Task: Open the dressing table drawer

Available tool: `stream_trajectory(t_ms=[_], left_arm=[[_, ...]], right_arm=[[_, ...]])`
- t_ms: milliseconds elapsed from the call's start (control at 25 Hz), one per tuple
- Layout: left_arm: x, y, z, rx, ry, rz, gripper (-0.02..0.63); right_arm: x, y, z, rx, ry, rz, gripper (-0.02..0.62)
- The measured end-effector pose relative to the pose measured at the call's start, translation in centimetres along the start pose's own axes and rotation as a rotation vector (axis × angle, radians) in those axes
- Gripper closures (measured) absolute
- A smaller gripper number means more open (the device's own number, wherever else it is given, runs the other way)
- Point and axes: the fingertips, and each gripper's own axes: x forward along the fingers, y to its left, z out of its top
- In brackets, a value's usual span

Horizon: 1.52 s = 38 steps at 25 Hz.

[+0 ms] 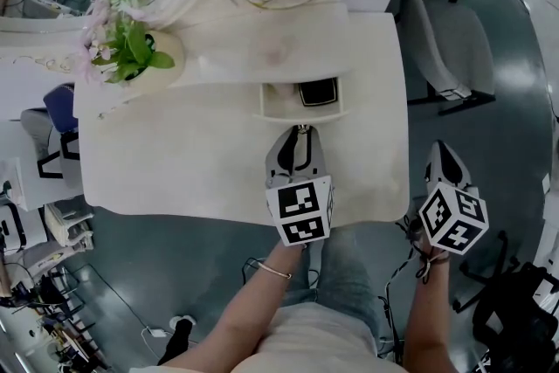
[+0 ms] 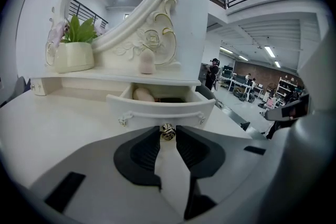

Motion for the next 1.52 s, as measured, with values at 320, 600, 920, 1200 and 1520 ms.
stream_trajectory(t_ms=[320,600,920,1200,1520], left_arm=[[0.1,0.0,-0.1,-0.015,0.006,-0.023,0.499],[-0.2,0.0,0.2,-0.021,0.014,-0.046,0.489],[-1.5,-0.4,1.5,0.001,-0.014,-0.078,0.489],[-3.3,0.6,3.9,0.023,-0.054,-0.078,0.489],[-6.2,6.7,10.5,0.014,-0.205,0.044,0.491]], right_arm=[[0.1,0.2,0.2,0.005,-0.003,0.003,0.588],[0.1,0.8,0.6,0.006,-0.008,0.008,0.588],[-0.2,1.9,1.7,0.0,-0.025,0.019,0.588],[-0.4,3.5,3.6,-0.01,-0.049,0.04,0.588],[-0.8,6.0,7.1,-0.024,-0.112,0.075,0.588]])
